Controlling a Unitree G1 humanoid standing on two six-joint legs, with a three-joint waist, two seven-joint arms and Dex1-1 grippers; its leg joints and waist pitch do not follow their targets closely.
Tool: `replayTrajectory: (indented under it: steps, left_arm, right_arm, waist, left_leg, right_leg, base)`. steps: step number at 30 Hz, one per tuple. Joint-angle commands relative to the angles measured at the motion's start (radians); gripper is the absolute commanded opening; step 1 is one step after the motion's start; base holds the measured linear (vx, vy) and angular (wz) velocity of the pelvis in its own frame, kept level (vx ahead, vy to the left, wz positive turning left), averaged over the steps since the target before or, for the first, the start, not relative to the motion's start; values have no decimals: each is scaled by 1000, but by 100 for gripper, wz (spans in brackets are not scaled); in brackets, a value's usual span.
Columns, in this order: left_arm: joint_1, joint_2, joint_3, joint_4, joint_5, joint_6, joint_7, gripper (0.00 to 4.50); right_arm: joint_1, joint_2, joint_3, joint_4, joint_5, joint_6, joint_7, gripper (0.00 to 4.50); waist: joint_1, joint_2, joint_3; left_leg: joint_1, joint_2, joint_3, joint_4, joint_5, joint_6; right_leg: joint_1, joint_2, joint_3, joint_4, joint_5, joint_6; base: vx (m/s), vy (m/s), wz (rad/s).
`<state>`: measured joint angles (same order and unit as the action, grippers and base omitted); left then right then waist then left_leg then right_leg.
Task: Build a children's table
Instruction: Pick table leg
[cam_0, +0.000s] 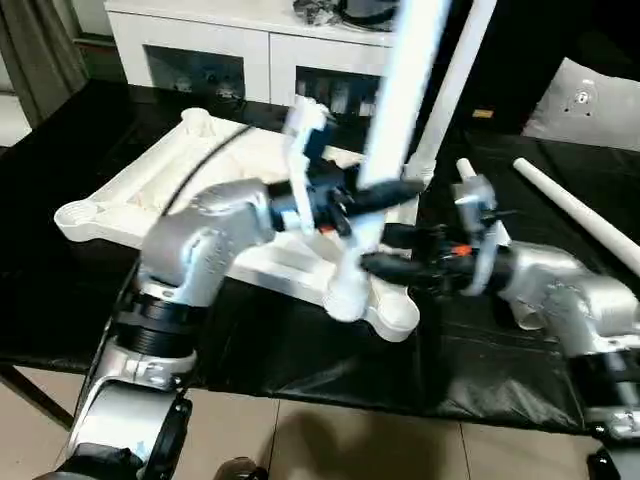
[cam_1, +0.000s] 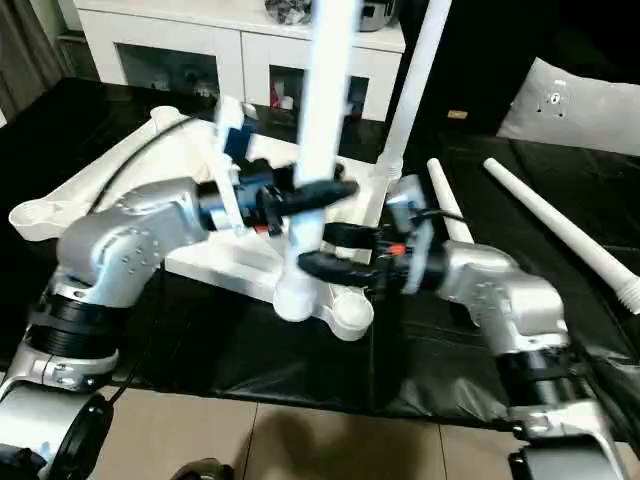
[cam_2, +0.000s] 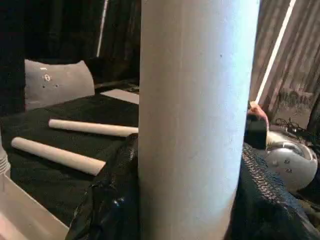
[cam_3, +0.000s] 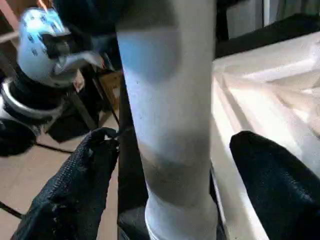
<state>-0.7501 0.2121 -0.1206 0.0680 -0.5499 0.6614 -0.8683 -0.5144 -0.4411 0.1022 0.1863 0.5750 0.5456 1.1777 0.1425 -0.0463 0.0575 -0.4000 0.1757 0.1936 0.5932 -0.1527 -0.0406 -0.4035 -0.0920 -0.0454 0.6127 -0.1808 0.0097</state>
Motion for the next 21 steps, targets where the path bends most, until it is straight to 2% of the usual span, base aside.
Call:
replayTrajectory:
  steps: [1, 4, 13, 14, 18, 21]
  left_arm:
    - [-12, -2, -13, -29, 5, -9, -11, 183]
    - [-14, -2, -14, -32, 2, -10, -16, 183]
    - [-16, -23, -18, -34, -4, -18, -14, 183]
    - [-16, -24, -19, -35, -4, -18, -14, 183]
    - [-13, -29, -22, -32, -3, -20, -12, 183]
    - [-11, -31, -25, -31, 2, -22, -12, 183]
  right_arm:
    - [-15, -4, 16, 14, -32, -26, -7, 397]
    - [-13, -2, 24, 14, -36, -24, -1, 397]
    - [-16, 19, 41, 36, -59, -51, 14, 397]
    - [-16, 20, 42, 36, -60, -52, 16, 366]
    - [-15, 27, 48, 36, -59, -49, 20, 347]
    - [-13, 32, 52, 39, -61, -45, 29, 312]
  waist:
    - [-1, -3, -76]
    - [-1, -2, -75]
    - [-2, -1, -75]
    - [-2, -1, -76]
    - [-2, 1, -76]
    - [-2, 0, -75]
  left_leg:
    - [33, 50, -20, -66, -200, -5]
    - [32, 49, -19, -66, -194, 4]
    - [33, 50, -20, -66, -211, 2]
    - [33, 50, -20, -65, -210, 4]
    - [32, 49, -20, -65, -208, 6]
    - [33, 49, -20, -65, -213, 7]
  right_leg:
    - [45, -54, 30, -59, -139, -215]
    - [46, -52, 30, -57, -115, -224]
    - [46, -53, 30, -59, -135, -224]
    - [46, -53, 30, -58, -131, -224]
    - [47, -52, 30, -58, -121, -228]
    - [47, -52, 30, -58, -126, -227]
  base:
    - [0, 0, 0]
    - [0, 0, 0]
    - [0, 0, 0]
    - [0, 0, 0]
    - [0, 0, 0]
    - [0, 0, 0]
